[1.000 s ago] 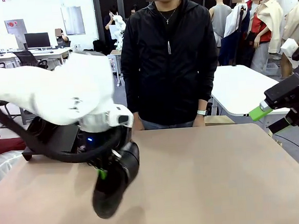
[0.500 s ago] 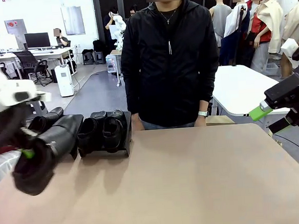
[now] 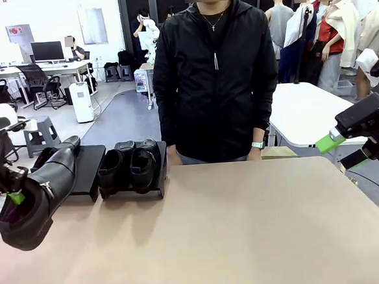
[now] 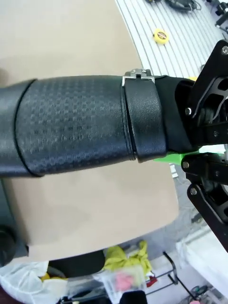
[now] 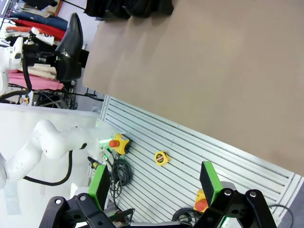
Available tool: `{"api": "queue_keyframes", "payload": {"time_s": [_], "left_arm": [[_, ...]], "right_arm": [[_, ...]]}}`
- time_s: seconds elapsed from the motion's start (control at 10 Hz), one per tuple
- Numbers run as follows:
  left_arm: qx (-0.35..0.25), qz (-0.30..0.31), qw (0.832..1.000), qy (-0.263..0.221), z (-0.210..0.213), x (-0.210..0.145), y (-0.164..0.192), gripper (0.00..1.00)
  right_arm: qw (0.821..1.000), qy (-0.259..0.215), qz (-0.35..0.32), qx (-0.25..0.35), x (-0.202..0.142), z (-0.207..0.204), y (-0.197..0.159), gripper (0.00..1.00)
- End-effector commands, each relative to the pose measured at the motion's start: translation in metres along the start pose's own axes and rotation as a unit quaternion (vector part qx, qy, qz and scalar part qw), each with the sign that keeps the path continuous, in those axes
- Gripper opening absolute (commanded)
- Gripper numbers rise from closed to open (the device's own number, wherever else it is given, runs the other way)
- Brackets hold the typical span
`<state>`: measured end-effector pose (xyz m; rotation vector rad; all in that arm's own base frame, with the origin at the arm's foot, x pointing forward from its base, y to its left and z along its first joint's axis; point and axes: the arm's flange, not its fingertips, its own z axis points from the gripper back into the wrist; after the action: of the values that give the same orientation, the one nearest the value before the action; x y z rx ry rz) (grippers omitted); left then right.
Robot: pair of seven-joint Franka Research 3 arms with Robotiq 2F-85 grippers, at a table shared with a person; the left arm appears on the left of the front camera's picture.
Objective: Organize the shoes by placing them on the stand.
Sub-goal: Place the Shoe from the middle of the table onto the Shoes Stand.
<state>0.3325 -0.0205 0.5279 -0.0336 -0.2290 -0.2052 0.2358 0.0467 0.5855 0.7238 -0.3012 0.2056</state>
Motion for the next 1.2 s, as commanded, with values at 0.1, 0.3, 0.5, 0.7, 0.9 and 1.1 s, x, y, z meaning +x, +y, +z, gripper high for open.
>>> {"api": "queue_keyframes", "payload": {"time_s": [0.1,0.3,0.5,0.7,0.9,1.1], "left_arm": [[0.000,0.000,1.000,0.000,0.000,0.000,0.000,0.00],[-0.031,0.077,0.995,0.056,0.005,0.075,0.042,0.00],[-0.017,0.065,0.998,0.003,0.001,0.131,0.061,0.00],[-0.017,0.062,0.998,-0.015,-0.013,0.171,0.078,0.00],[0.041,0.034,0.998,-0.033,-0.040,0.211,0.097,0.00],[0.053,0.022,0.998,-0.038,-0.069,0.233,0.102,0.00]], "right_arm": [[1.000,-0.001,0.012,0.016,0.002,0.001,0.002,1.00],[1.000,-0.001,0.012,0.016,0.002,0.001,0.002,1.00],[1.000,-0.001,0.012,0.016,0.002,0.001,0.002,1.00],[1.000,-0.001,0.012,0.016,0.002,0.001,0.002,1.00],[1.000,-0.001,0.012,0.016,0.002,0.001,0.002,1.00],[1.000,-0.001,0.012,0.016,0.002,0.001,0.002,1.00]]}}
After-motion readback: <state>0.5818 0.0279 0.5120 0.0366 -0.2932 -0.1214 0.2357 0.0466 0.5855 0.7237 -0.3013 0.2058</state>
